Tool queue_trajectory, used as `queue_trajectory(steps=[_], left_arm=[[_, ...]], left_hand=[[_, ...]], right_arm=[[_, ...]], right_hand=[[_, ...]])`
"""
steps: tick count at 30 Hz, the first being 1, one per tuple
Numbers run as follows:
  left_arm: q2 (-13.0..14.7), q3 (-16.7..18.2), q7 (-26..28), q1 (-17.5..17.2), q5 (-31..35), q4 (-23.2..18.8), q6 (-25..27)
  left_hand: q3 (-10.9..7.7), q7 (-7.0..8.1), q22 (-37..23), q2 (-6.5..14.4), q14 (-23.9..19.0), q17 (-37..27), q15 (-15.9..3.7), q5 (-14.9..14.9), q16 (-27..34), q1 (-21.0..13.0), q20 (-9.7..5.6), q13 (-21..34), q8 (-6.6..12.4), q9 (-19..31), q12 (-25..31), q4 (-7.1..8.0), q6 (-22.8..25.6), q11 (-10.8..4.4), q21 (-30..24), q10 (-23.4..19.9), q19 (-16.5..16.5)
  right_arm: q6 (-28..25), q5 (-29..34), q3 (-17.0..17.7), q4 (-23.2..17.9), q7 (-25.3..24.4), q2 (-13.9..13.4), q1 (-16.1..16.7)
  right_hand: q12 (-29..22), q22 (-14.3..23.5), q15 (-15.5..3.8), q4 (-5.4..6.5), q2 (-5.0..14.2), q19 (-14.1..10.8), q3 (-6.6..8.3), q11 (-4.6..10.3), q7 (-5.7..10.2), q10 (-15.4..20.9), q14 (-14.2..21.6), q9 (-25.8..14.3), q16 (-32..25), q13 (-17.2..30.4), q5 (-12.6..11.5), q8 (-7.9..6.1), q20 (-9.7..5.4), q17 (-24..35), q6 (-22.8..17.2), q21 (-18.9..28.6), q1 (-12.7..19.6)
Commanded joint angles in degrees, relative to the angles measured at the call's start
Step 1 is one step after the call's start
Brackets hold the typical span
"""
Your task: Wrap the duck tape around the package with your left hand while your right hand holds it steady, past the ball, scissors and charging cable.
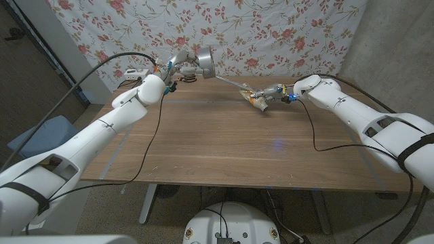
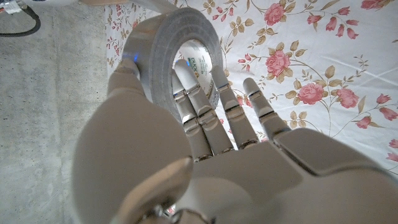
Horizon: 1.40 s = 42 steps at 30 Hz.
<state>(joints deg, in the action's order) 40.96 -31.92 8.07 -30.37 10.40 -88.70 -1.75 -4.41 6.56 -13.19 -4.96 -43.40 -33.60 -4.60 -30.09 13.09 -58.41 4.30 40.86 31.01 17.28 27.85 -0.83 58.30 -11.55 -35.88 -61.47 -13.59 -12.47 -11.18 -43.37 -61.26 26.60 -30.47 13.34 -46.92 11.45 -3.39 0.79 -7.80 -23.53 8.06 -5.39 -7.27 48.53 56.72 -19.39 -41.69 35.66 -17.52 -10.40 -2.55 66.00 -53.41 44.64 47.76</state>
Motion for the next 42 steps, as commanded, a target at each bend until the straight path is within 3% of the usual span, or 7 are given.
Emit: queue_trajectory(steps=[1, 11, 18, 28, 37, 42], left_arm=[[0.6, 0.0, -1.0, -0.6, 0.0, -1.5, 1.2], [0.8, 0.0, -1.7, -0.9, -0.1, -2.3, 2.4], [1.4, -0.3, -3.6, -1.0, -0.5, -3.1, 3.5], [2.8, -0.6, -6.4, -1.0, -0.8, -4.7, 6.0], [3.9, -1.9, -8.6, -0.5, 1.3, -6.5, 10.7], [3.7, -4.2, -10.1, 0.9, 4.4, -6.8, 14.9]], left_hand=[[-0.35, -0.44, -0.1, 13.5, -0.7, -0.2, -8.89, -0.3, -0.3, -13.9, -0.09, 0.1, 0.01, -0.2, -0.1, 0.53, 0.0, -0.17, -0.4, -0.2, 0.0], [-0.17, -0.63, -0.1, 13.5, -0.8, -0.3, -8.93, -0.1, -0.5, -14.2, -0.07, 0.0, -0.14, -0.4, -0.1, 0.76, 0.1, -0.19, -0.6, -0.3, 0.1], [-0.2, -0.79, -0.1, 13.7, -1.0, -0.4, -9.06, 0.0, -0.4, -14.7, -0.03, 0.1, -0.24, -0.5, 0.0, 0.72, 0.2, -0.21, -0.8, -0.6, 0.2], [-0.18, -1.2, 0.0, 13.8, -1.1, -0.6, -8.97, 0.4, -0.5, -15.3, 0.22, 0.1, -0.34, -0.6, -0.1, 0.71, 0.2, -0.2, -1.0, -0.6, 0.5], [-0.1, -1.37, 0.0, 13.9, -1.3, -1.0, -9.1, 0.8, -0.3, -15.8, 0.41, -0.1, -0.57, -0.7, -0.1, 0.69, 0.1, -0.17, -1.1, -0.7, 0.8], [-0.02, -2.28, -0.1, 14.0, -1.4, -1.5, -9.05, 1.3, 0.0, -16.2, 0.55, -0.5, -1.11, -1.2, -0.4, 0.56, -0.2, -0.13, -1.4, -0.7, 0.9]], right_arm=[[-5.0, 5.8, 0.2, -27.7, -12.3, -3.6, 4.8], [-10.7, 13.7, -2.9, -35.8, -15.2, -5.2, 5.1], [-22.3, 27.2, -8.7, -41.9, -20.0, -4.4, 4.6], [-29.6, 38.7, -12.8, -43.0, -23.4, -2.4, 4.8], [-32.1, 43.2, -14.3, -42.1, -22.1, -1.0, 4.3], [-32.6, 45.8, -16.2, -41.3, -20.0, -0.4, 3.4]], right_hand=[[0.3, -0.1, -8.18, 0.3, 17.05, 0.1, 0.1, 9.17, 7.85, 8.8, -5.6, 0.1, 0.5, -0.1, -0.2, -0.45, -2.63, -0.2, -7.7, 0.4, 17.0], [0.3, -0.1, -8.2, 0.42, 16.99, 0.1, -0.03, 8.82, 7.82, 9.0, -5.4, 0.4, 0.7, -0.3, -0.2, -0.47, -2.67, -0.2, -7.8, 0.6, 17.1], [0.5, -0.2, -8.16, 0.55, 17.01, -0.1, -0.12, 8.68, 7.78, 9.3, -5.1, 0.7, 1.0, -0.8, -0.1, -0.49, -2.79, -0.4, -7.9, 0.8, 17.2], [0.5, -0.2, -8.27, 0.65, 17.08, -0.4, -0.17, 9.05, 7.76, 9.7, -4.5, 1.1, 1.3, -0.7, -0.1, -0.52, -2.84, -0.5, -8.1, 1.2, 17.4], [0.7, -0.3, -8.24, 0.83, 17.2, -0.5, -0.2, 9.0, 7.8, 10.2, -4.3, 1.4, 1.6, -1.4, 0.1, -0.57, -2.73, -0.6, -8.2, 1.4, 17.5], [1.0, -0.3, -8.17, 0.96, 17.43, -0.9, -0.08, 8.74, 7.78, 10.4, -4.0, 1.7, 2.2, -1.9, 0.2, -0.58, -2.5, -1.3, -8.3, 1.7, 17.7]])
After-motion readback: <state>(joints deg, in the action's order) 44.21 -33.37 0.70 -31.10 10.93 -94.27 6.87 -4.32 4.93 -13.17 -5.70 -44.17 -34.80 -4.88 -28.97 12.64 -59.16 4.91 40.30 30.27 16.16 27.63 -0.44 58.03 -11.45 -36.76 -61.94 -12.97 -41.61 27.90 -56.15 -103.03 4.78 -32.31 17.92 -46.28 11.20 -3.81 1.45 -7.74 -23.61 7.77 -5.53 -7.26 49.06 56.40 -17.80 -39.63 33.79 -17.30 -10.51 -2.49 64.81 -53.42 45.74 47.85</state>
